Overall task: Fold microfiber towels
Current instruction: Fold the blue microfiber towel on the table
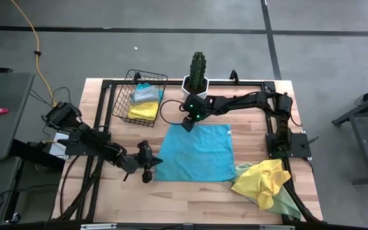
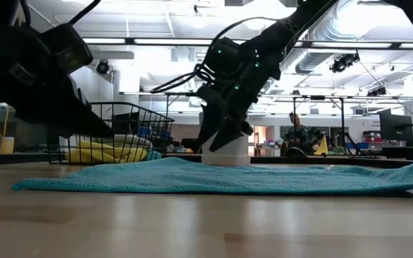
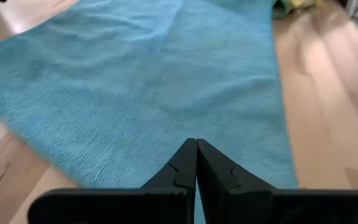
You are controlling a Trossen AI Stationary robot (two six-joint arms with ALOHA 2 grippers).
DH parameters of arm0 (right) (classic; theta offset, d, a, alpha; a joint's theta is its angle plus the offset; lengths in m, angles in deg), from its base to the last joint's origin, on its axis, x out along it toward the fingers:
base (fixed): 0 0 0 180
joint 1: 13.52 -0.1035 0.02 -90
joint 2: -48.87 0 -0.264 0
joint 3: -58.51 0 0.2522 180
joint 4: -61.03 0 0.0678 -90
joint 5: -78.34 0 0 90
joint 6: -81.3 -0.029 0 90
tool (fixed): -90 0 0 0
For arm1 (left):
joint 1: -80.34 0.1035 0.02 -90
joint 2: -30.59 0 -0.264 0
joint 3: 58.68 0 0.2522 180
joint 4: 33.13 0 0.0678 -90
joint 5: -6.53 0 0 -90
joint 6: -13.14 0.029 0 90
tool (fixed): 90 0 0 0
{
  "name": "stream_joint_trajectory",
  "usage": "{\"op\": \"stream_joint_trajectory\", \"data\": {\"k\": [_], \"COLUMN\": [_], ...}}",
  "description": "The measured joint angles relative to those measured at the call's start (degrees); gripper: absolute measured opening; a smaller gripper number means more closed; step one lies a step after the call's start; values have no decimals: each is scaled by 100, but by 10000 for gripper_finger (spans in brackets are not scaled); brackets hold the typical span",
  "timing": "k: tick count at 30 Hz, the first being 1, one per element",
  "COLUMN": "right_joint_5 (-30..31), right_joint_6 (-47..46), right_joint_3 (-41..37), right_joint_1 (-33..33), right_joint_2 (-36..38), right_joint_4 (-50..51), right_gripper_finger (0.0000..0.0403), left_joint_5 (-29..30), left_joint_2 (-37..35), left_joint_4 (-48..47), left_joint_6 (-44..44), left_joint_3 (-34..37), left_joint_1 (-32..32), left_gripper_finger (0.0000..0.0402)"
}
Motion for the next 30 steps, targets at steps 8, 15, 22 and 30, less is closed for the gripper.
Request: {"op": "stream_joint_trajectory", "data": {"k": [8,15,22,30], "right_joint_5": [-108,-619,-623,-712], "right_joint_6": [-204,-368,-456,-666], "right_joint_3": [0,0,0,0], "right_joint_1": [116,35,34,-138], "right_joint_2": [-100,-639,-800,-861], "right_joint_4": [-365,-1284,-1914,-2021], "right_gripper_finger": [232,232,232,232], "left_joint_5": [-249,-387,-465,-394], "left_joint_2": [11,527,1207,1437], "left_joint_4": [210,658,808,815], "left_joint_6": [153,187,-235,-167], "left_joint_3": [20,9,-6,-204], "left_joint_1": [0,-2,-2,13], "left_gripper_finger": [0,0,0,0]}}
